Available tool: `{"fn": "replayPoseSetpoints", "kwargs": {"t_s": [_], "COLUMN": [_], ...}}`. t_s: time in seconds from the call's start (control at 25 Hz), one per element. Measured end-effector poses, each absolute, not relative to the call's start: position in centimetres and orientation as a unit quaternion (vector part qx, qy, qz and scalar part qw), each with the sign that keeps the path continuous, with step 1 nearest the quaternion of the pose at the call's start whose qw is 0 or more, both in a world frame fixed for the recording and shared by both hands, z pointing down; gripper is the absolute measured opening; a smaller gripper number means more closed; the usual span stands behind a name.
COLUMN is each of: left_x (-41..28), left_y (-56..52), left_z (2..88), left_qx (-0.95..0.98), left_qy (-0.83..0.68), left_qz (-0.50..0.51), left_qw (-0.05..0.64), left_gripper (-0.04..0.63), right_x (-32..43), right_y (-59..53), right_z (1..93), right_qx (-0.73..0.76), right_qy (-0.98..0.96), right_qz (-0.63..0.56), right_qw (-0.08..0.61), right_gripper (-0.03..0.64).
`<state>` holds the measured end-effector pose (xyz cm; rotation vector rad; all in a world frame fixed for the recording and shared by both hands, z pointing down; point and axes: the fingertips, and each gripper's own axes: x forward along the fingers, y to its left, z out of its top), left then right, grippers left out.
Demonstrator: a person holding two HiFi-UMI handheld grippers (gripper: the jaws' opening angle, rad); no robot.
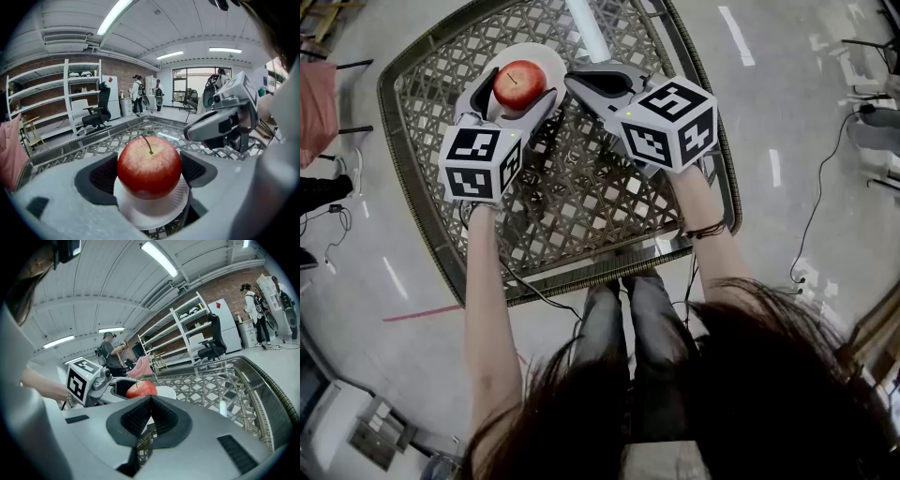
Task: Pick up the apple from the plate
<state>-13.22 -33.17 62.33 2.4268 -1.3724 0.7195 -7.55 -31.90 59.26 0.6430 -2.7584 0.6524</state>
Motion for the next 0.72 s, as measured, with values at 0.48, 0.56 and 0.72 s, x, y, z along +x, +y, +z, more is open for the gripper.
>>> {"fn": "replayPoseSetpoints", "kwargs": {"t_s": [0.48,0.56,0.72], "left_x": [-13.45,-13.52,-13.64], "left_y": [-33.22,-33.16,-33.16], "left_z": [62.21,62.10,61.38], "left_qx": [0.836,0.835,0.836], "left_qy": [-0.472,-0.474,-0.479], "left_qz": [0.246,0.248,0.237], "left_qw": [0.131,0.127,0.127], "left_gripper": [0.410,0.410,0.408], "right_x": [-7.55,-7.57,-7.59], "right_y": [-31.97,-31.98,-31.97], "right_z": [59.33,59.18,58.78], "right_qx": [0.223,0.223,0.225], "right_qy": [-0.941,-0.941,-0.941], "right_qz": [0.224,0.224,0.224], "right_qw": [0.121,0.118,0.114], "right_gripper": [0.009,0.009,0.009]}}
